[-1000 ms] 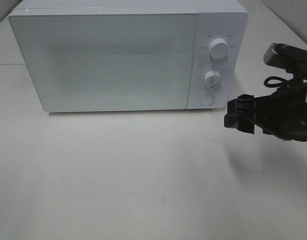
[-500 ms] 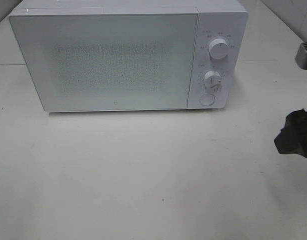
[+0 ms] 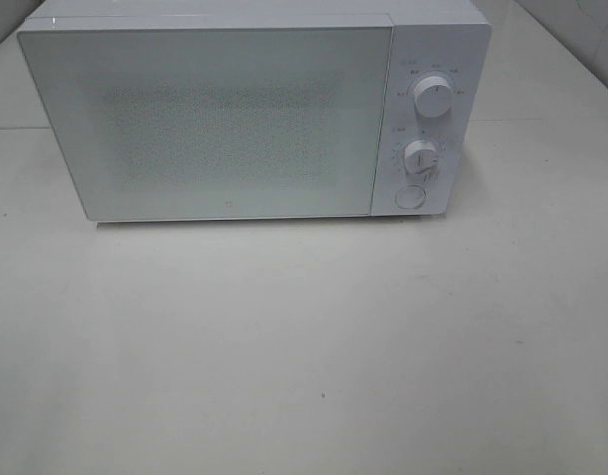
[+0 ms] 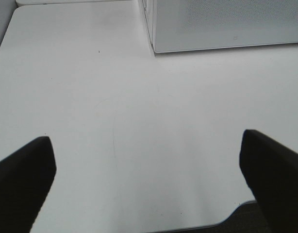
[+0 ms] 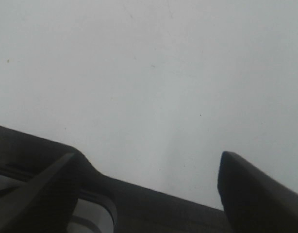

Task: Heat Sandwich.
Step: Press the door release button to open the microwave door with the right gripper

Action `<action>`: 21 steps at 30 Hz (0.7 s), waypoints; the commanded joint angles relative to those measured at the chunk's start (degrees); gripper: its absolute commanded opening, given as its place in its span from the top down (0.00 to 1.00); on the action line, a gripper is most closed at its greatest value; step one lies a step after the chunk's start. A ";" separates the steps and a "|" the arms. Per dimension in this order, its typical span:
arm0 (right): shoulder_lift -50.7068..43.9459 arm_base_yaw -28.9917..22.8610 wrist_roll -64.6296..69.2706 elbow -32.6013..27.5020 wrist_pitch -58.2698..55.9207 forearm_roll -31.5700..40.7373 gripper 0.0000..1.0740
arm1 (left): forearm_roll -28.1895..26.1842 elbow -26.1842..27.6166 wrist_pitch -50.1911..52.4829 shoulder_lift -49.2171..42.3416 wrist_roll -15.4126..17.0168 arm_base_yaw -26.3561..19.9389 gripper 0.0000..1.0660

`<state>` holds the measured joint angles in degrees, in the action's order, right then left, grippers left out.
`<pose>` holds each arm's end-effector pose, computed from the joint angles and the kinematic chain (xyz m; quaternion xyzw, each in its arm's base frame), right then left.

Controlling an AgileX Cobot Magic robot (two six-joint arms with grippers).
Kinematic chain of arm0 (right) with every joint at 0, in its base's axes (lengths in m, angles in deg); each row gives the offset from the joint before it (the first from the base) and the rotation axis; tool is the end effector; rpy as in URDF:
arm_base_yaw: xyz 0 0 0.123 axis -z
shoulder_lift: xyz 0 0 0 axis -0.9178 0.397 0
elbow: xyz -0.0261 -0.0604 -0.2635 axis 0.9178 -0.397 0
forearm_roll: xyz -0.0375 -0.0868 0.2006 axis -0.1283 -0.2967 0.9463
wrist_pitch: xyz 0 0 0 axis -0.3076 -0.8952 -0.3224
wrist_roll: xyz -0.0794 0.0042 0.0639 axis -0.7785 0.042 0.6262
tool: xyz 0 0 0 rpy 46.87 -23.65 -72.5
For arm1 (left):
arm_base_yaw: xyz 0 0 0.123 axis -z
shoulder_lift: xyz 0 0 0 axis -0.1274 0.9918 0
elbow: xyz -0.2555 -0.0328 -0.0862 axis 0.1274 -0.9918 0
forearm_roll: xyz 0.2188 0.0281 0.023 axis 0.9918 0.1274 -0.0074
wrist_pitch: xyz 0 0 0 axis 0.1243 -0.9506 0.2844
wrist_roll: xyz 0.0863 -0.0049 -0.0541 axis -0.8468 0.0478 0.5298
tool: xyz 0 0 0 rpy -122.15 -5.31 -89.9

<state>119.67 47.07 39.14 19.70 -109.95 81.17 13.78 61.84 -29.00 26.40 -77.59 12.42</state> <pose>0.0756 0.0189 0.2868 -0.1305 0.9410 0.0255 0.3111 -0.0123 -0.0032 0.2605 0.0462 0.8515 -0.0429 0.5205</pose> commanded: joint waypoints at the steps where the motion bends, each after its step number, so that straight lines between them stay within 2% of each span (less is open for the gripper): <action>1: -7.91 0.23 -0.86 0.11 -1.55 -0.63 0.30 | -0.23 -0.11 0.74 -0.92 0.23 -0.06 0.08; 8: -18.96 0.97 -0.80 -3.50 -1.43 -0.97 0.30 | -0.23 -0.11 0.74 -0.92 0.23 -0.06 0.08; 11: -23.38 5.33 -0.80 -6.70 -0.86 -1.09 0.30 | -0.23 -0.11 0.74 -0.92 0.23 -0.06 0.08; 13: -24.12 6.36 -0.80 -7.28 -0.74 -1.09 0.30 | -0.23 -0.11 0.74 -0.92 0.23 -0.06 0.08; 17: -29.74 12.43 -0.80 -9.28 3.21 -0.92 0.30 | -0.23 -0.11 0.74 -0.92 0.23 -0.06 0.08; 21: -33.23 15.13 -1.03 -11.23 5.67 -0.80 0.30 | -0.23 -0.11 0.74 -0.92 0.23 -0.06 0.08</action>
<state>89.47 59.96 39.14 9.96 -106.57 80.65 13.78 61.84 -29.00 26.40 -77.59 12.42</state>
